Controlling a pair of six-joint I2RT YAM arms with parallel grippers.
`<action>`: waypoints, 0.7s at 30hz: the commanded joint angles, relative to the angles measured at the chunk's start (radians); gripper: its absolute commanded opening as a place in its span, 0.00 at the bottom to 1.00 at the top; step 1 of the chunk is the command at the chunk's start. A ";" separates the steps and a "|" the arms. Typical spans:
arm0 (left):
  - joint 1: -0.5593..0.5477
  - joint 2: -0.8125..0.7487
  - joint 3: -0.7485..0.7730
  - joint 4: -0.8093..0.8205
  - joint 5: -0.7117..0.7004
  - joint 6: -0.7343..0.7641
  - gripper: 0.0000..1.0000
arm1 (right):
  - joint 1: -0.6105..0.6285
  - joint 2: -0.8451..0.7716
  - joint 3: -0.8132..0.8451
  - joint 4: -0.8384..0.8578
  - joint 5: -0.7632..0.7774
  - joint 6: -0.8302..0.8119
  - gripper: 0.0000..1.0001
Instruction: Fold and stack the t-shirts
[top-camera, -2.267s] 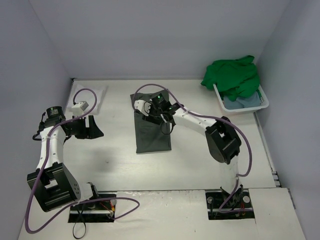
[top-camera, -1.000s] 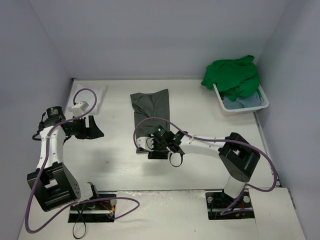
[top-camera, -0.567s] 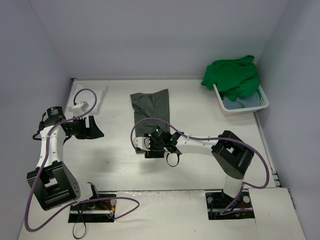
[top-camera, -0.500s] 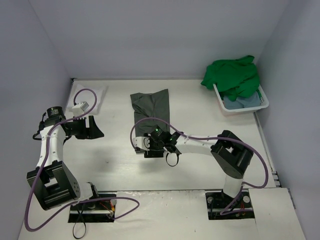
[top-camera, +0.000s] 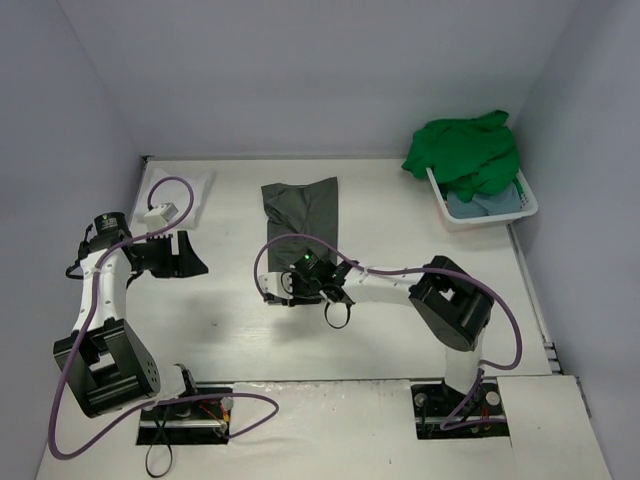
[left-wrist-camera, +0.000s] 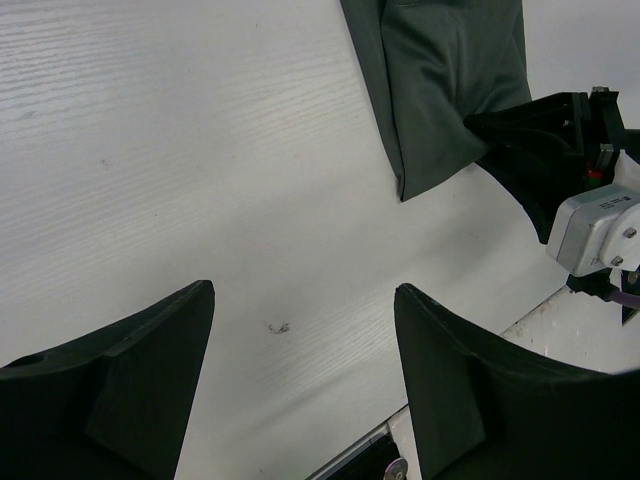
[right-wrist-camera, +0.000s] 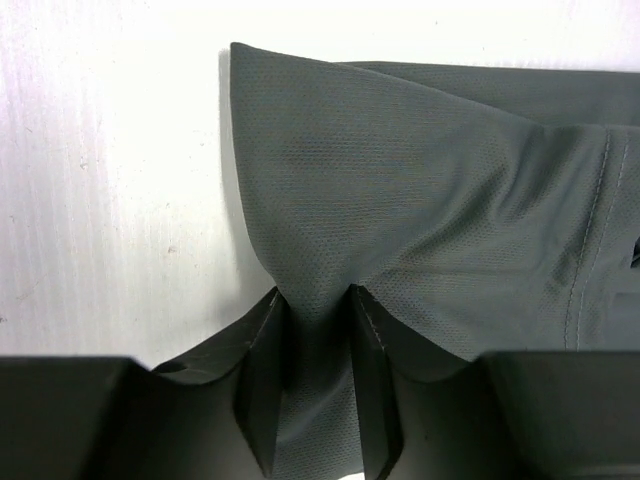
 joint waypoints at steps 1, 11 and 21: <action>0.009 -0.004 0.059 -0.007 0.037 0.029 0.67 | -0.007 0.052 -0.014 -0.113 -0.016 -0.003 0.26; 0.010 -0.009 0.062 -0.013 0.045 0.032 0.67 | -0.006 -0.008 0.024 -0.210 -0.013 0.004 0.04; 0.010 -0.011 0.063 -0.018 0.044 0.037 0.67 | 0.006 -0.136 0.046 -0.332 -0.031 0.032 0.00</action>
